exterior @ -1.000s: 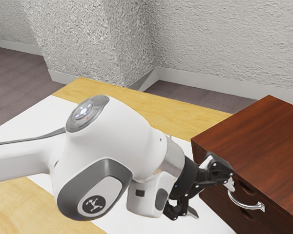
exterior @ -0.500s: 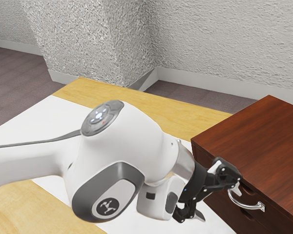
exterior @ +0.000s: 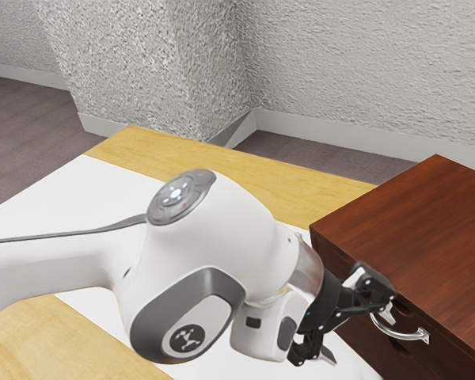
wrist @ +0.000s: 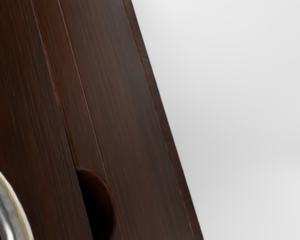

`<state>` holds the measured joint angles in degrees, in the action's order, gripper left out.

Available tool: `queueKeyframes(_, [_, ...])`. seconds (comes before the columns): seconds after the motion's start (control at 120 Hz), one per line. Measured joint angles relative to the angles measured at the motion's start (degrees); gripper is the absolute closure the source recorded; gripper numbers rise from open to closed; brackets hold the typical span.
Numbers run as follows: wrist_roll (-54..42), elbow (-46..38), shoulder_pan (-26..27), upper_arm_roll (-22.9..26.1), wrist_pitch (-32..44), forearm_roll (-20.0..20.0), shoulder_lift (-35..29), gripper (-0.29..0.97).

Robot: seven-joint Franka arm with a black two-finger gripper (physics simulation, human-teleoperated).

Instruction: Pull the drawer handle with one arm to open the drawer

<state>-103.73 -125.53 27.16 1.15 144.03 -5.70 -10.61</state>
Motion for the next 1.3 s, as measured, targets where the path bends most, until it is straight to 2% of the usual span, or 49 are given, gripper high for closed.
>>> queueKeyframes(1.3, [0.76, -5.77, 0.08, 1.4, -0.5, -0.51, -5.42, 0.01])
